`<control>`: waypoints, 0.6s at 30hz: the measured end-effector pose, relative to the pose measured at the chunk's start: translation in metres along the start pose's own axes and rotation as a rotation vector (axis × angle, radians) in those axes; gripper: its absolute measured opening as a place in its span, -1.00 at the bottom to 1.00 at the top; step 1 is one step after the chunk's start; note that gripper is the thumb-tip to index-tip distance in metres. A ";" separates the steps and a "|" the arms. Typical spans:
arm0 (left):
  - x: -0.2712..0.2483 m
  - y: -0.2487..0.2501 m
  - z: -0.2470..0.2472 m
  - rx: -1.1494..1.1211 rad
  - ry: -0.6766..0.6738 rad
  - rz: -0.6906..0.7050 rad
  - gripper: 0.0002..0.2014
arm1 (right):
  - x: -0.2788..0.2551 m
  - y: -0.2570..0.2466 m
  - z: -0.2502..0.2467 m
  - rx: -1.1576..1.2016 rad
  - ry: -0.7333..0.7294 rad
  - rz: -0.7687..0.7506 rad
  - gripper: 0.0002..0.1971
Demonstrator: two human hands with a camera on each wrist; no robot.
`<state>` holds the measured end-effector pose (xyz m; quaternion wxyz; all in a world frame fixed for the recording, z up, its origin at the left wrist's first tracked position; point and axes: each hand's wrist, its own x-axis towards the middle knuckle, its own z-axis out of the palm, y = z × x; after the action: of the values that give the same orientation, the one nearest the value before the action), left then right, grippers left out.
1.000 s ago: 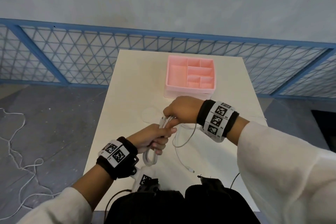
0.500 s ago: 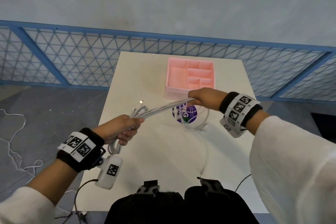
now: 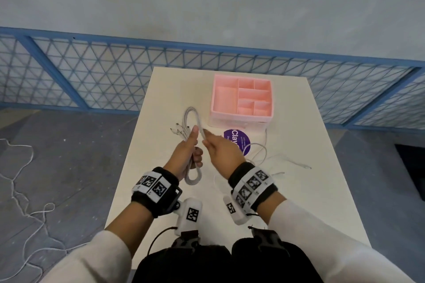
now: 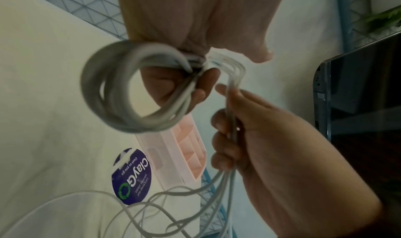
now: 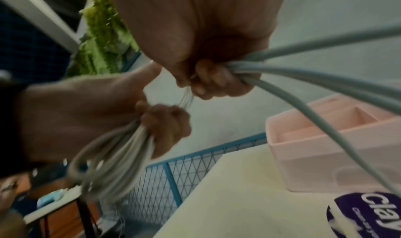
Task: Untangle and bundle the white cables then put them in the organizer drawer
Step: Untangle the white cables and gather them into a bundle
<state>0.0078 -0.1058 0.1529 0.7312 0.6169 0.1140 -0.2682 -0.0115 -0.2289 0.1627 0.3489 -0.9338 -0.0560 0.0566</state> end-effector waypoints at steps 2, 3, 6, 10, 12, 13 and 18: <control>0.002 -0.001 0.008 0.047 -0.050 0.039 -0.48 | -0.003 -0.003 0.009 -0.105 -0.065 -0.009 -0.65; 0.002 -0.001 0.011 0.063 -0.059 0.041 -0.47 | -0.004 -0.003 0.013 -0.175 -0.076 -0.013 -0.65; 0.003 -0.001 0.016 0.049 -0.044 0.026 -0.49 | -0.005 0.000 0.020 -0.304 -0.051 -0.108 -0.57; 0.005 0.001 0.011 0.022 -0.092 0.048 -0.56 | -0.009 0.002 0.014 -0.053 -0.080 -0.129 -0.40; 0.004 0.000 0.006 -0.103 -0.125 0.027 -0.60 | -0.011 0.002 0.003 0.233 -0.112 0.002 -0.29; 0.005 -0.001 0.004 -0.159 -0.141 0.011 -0.62 | -0.011 0.003 -0.003 0.299 -0.128 0.033 -0.23; 0.012 -0.009 -0.011 -0.059 -0.161 -0.034 -0.58 | -0.005 0.013 -0.021 0.174 -0.327 0.005 -0.22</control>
<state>0.0150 -0.0989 0.1364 0.7512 0.5694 0.0731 -0.3258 -0.0125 -0.2529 0.1696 0.4144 -0.8786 -0.1046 0.2133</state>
